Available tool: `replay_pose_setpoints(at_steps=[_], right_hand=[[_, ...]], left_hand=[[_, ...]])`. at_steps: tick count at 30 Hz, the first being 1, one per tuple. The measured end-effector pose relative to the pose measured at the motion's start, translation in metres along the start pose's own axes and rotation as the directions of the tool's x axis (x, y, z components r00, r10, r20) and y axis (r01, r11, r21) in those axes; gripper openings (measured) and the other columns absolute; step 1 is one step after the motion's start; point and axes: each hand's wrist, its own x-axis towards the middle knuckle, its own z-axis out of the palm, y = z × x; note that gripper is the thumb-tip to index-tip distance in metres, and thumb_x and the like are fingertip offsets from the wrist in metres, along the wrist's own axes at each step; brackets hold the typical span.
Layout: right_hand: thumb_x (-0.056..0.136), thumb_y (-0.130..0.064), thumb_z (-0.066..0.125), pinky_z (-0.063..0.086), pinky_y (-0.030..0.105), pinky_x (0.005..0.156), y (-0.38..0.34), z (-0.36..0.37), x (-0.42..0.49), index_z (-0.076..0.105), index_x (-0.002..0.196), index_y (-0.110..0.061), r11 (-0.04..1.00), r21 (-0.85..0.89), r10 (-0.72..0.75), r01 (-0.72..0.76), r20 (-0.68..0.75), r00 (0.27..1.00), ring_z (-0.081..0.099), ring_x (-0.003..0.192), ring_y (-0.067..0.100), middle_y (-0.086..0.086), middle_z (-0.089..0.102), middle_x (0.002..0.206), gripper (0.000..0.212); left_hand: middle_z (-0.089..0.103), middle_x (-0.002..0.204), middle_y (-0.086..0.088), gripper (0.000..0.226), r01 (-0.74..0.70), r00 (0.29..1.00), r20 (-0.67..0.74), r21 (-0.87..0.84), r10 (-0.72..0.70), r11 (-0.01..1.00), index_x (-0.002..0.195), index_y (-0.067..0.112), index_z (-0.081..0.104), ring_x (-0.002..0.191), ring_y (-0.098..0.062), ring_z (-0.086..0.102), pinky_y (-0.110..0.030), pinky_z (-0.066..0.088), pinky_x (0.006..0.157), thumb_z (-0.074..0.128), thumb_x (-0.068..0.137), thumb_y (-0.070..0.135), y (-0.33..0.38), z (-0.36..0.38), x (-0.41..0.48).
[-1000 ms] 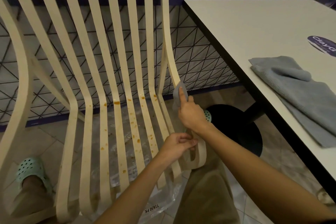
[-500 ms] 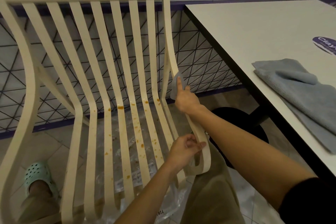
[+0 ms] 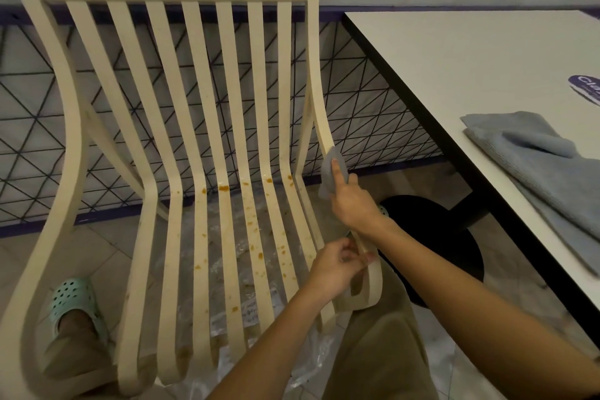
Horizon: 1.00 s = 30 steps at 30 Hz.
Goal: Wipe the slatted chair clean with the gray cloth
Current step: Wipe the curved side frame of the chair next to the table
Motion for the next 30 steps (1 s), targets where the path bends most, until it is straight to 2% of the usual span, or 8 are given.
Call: replay_pose_setpoints(at_steps=[2,4,10,14,18,22,25,30], right_hand=[[0.101,-0.018,0.038,0.043,0.039,0.068,0.005,0.005,-0.012,-0.014,0.155,-0.023,1.000,-0.027,-0.004,0.004,-0.016,1.000,0.050,0.076,0.033,0.019,0.035,0.124,0.074],[0.101,-0.018,0.039,0.047,0.043,0.069,0.008,0.008,-0.023,-0.013,0.155,-0.023,0.999,-0.052,-0.008,0.007,-0.026,1.000,0.053,0.079,0.037,0.019,0.036,0.124,0.075],[0.099,-0.015,0.035,0.048,0.045,0.070,0.009,0.014,-0.041,-0.015,0.154,-0.023,0.997,-0.075,0.009,-0.011,-0.026,1.000,0.046,0.073,0.031,0.018,0.033,0.124,0.075],[0.098,-0.013,0.035,0.047,0.043,0.067,0.008,0.013,-0.035,-0.015,0.154,-0.022,0.996,-0.088,0.023,-0.025,-0.025,0.999,0.047,0.072,0.032,0.018,0.033,0.124,0.076],[0.098,-0.014,0.038,0.051,0.048,0.074,0.003,0.010,-0.021,-0.016,0.154,-0.023,0.994,-0.105,0.013,-0.017,-0.043,0.999,0.052,0.080,0.037,0.019,0.032,0.126,0.078],[0.097,-0.014,0.042,0.043,0.041,0.069,-0.003,0.002,0.003,-0.015,0.154,-0.022,0.995,-0.093,0.025,-0.029,-0.051,0.998,0.047,0.078,0.034,0.020,0.029,0.132,0.081],[0.097,-0.015,0.044,0.042,0.041,0.072,-0.009,-0.003,0.022,-0.016,0.154,-0.022,0.995,-0.099,0.016,-0.021,-0.057,0.998,0.054,0.091,0.039,0.022,0.027,0.138,0.083],[0.099,-0.017,0.044,0.046,0.045,0.083,-0.025,-0.017,0.052,-0.019,0.153,-0.024,0.995,-0.071,0.065,-0.069,-0.057,0.996,0.052,0.113,0.041,0.023,0.019,0.149,0.084]], left_hand=[[0.068,0.072,0.008,0.015,-0.005,1.000,-0.004,-0.002,0.005,1.000,0.084,0.029,0.062,0.083,-0.020,0.070,-0.031,0.052,0.073,0.074,0.081,0.036,-0.001,0.000,0.000],[0.071,0.078,0.004,0.013,-0.010,1.000,-0.011,0.012,0.010,1.000,0.085,0.029,0.062,0.083,-0.018,0.071,-0.030,0.051,0.071,0.074,0.081,0.033,-0.003,-0.001,0.002],[0.074,0.085,-0.002,0.015,-0.037,0.999,-0.004,0.024,0.037,0.999,0.089,0.028,0.065,0.083,-0.019,0.071,-0.048,0.056,0.084,0.071,0.077,0.022,-0.012,-0.003,0.007],[0.074,0.086,-0.003,0.020,-0.059,0.998,0.008,0.027,0.059,0.998,0.088,0.029,0.063,0.083,-0.019,0.071,-0.046,0.057,0.083,0.070,0.070,0.035,-0.012,-0.003,0.008],[0.073,0.087,-0.008,0.021,-0.062,0.998,0.007,0.006,0.062,0.998,0.085,0.027,0.063,0.084,-0.024,0.071,-0.040,0.054,0.077,0.073,0.071,0.040,-0.008,-0.004,0.007],[0.072,0.082,-0.004,0.027,-0.051,0.998,0.041,0.010,0.051,0.999,0.088,0.027,0.064,0.085,-0.021,0.070,-0.033,0.051,0.072,0.075,0.074,0.047,-0.007,-0.004,0.008],[0.067,0.066,0.005,0.020,-0.026,0.998,0.056,-0.037,0.028,0.999,0.075,0.033,0.061,0.081,-0.021,0.069,-0.042,0.054,0.083,0.076,0.074,0.046,-0.005,-0.005,0.008],[0.063,0.061,0.012,0.015,-0.015,0.995,0.096,-0.069,0.021,0.998,0.081,0.027,0.063,0.076,-0.014,0.066,-0.047,0.053,0.091,0.075,0.080,0.037,-0.003,-0.007,0.003]])
